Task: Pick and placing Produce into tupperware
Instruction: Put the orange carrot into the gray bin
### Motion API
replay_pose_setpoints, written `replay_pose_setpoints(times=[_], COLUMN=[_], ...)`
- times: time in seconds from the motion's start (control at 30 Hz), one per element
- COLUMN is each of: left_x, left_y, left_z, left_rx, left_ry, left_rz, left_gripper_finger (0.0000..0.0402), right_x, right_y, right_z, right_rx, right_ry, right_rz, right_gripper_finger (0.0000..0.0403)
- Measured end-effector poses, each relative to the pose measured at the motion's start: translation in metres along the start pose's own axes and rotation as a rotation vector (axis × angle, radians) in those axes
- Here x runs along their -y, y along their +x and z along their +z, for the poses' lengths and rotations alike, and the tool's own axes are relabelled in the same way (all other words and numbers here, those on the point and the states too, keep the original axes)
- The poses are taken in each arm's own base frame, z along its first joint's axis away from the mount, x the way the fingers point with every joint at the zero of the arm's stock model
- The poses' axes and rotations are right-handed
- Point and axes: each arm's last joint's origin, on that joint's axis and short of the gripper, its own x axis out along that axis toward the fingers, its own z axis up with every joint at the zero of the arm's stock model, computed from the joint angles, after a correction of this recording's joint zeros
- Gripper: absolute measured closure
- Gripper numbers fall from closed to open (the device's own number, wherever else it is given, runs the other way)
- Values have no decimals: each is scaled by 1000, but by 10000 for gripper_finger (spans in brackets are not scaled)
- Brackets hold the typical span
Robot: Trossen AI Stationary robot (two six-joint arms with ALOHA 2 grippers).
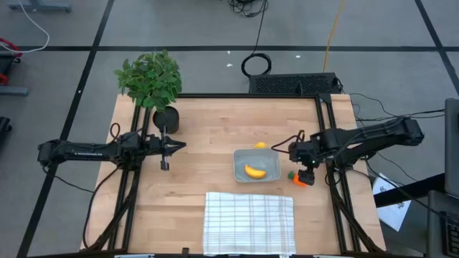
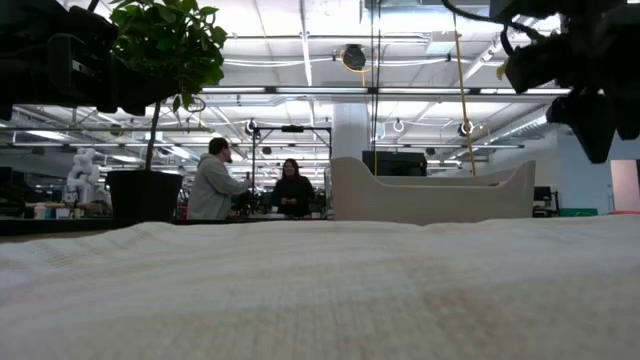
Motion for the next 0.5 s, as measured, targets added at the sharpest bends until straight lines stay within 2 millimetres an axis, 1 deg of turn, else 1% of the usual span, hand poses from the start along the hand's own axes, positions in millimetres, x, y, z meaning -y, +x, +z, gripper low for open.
replay_pose_setpoints(times=[0.17, 0.5], left_x=[0, 0], left_y=[0, 0], left_z=[0, -1], left_rx=[0, -8], left_ry=[0, 0], left_rz=[0, -1], left_gripper_finger=[376, 376], right_x=[4, 9], right_y=[17, 43], right_z=[-1, -7], right_rx=[15, 15], right_ry=[29, 111], right_rz=[8, 13], right_gripper_finger=[93, 92])
